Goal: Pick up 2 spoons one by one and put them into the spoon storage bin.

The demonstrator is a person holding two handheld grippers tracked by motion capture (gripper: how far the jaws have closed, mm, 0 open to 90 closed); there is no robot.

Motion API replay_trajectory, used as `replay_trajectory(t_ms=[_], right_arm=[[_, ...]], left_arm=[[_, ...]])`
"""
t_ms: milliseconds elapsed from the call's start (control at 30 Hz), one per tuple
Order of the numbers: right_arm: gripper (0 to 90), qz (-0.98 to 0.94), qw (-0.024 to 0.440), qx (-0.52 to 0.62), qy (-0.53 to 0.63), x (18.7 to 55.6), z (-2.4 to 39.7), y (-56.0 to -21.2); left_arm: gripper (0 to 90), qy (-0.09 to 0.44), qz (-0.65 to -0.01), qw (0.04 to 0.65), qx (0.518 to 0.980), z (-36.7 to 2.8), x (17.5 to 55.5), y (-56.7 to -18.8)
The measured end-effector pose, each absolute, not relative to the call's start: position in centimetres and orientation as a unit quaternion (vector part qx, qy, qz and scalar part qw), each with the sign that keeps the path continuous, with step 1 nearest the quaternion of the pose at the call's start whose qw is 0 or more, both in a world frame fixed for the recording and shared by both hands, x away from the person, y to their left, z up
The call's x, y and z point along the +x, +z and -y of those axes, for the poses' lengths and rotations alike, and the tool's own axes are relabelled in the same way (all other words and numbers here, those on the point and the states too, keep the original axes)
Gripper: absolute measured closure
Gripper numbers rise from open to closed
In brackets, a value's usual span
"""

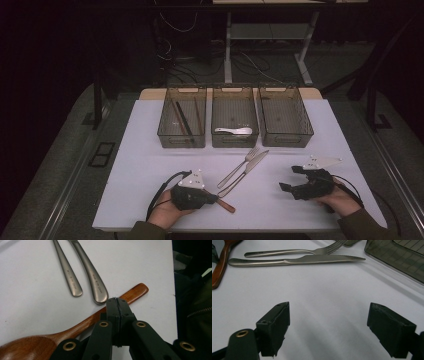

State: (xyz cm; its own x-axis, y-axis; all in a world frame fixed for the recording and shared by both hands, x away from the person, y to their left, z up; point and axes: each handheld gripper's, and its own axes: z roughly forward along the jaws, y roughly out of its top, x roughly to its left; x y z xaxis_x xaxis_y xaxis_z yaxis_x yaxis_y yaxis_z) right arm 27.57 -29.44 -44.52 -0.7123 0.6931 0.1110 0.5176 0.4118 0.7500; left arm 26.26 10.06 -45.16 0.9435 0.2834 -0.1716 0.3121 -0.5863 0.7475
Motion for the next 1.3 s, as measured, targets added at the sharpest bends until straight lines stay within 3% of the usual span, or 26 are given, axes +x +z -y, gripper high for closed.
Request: replay_trajectory(t_ms=[167,300,633,833,1300], right_arm=[[18.2,-0.833,0.109,0.363,0.403,27.6,29.4,-44.5],[18.2,-0.833,0.110,0.362,0.404,27.5,29.4,-44.5],[13.9,-0.822,0.118,0.353,0.431,26.6,29.0,-44.4],[13.9,-0.822,0.124,0.348,0.434,26.2,28.5,-44.4],[13.9,-0.842,0.125,0.320,0.416,26.2,27.6,-44.8]], left_arm=[[87.7,-0.017,-0.168,0.427,0.888,-9.9,26.4,-45.1],[80.9,-0.020,-0.162,0.434,0.886,-9.9,26.4,-44.7],[50.6,0.008,-0.191,0.455,0.870,-11.3,28.0,-42.9],[38.1,0.035,-0.212,0.454,0.864,-12.5,30.1,-42.4],[31.9,0.035,-0.236,0.403,0.883,-15.2,30.9,-44.1]])
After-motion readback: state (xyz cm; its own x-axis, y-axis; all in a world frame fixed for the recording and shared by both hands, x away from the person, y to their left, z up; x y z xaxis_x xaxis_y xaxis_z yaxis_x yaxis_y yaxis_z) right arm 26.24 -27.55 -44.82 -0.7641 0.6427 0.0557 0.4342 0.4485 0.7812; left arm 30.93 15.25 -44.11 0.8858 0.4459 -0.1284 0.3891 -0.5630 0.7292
